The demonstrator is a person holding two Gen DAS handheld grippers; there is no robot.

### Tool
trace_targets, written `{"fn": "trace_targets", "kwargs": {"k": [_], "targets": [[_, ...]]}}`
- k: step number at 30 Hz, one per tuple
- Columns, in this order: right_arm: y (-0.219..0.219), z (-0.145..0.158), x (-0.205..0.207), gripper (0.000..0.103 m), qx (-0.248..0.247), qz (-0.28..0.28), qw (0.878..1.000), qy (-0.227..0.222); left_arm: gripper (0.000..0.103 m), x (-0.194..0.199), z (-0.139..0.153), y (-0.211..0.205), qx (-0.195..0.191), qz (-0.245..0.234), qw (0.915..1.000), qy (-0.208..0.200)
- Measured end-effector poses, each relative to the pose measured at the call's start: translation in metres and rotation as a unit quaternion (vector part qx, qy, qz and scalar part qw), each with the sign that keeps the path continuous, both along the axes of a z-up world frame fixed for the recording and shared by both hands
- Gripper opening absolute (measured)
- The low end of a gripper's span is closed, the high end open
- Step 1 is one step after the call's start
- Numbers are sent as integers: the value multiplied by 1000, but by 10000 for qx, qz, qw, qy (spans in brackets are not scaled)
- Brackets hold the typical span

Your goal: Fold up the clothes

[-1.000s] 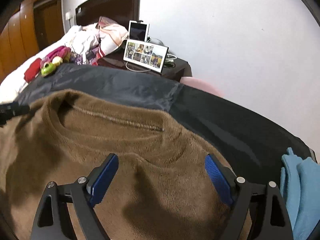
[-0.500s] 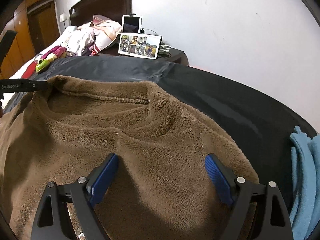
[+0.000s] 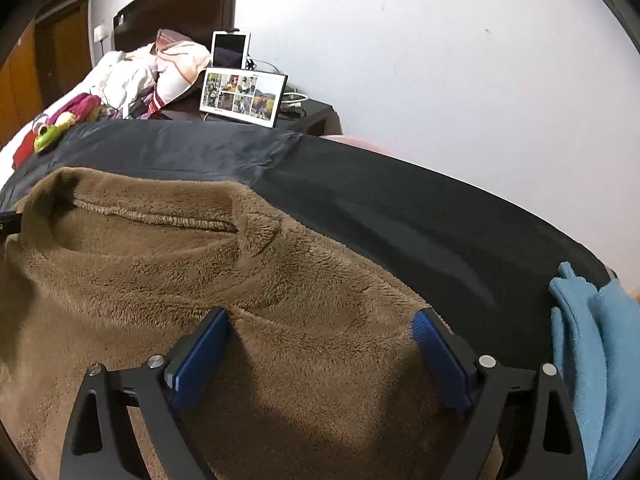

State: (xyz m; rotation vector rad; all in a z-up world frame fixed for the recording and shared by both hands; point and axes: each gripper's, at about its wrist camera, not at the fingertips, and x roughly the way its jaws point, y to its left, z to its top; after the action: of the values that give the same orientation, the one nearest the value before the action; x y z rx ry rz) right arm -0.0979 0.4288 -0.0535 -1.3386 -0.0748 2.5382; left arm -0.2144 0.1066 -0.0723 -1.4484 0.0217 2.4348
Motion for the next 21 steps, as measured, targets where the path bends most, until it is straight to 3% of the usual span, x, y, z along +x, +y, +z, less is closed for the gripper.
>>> {"fn": "trace_targets", "kwargs": {"k": [4, 8, 12, 18, 21], "targets": [[-12, 17, 4, 93, -14, 65, 9999, 89, 58, -1, -2, -10, 286, 222, 9993, 55], [-37, 45, 2, 93, -468, 454, 9970, 416, 61, 6, -3, -8, 449, 260, 9984, 222], [-80, 53, -20, 93, -526, 930, 9935, 399, 65, 11, -5, -17, 999, 228, 9944, 248], [-140, 16, -61, 93, -514, 1457, 9879, -90, 65, 12, -6, -30, 1405, 152, 9898, 153], [-154, -5, -74, 93, -16, 1425, 9894, -276, 65, 17, -6, -28, 1168, -23, 9930, 159]]}}
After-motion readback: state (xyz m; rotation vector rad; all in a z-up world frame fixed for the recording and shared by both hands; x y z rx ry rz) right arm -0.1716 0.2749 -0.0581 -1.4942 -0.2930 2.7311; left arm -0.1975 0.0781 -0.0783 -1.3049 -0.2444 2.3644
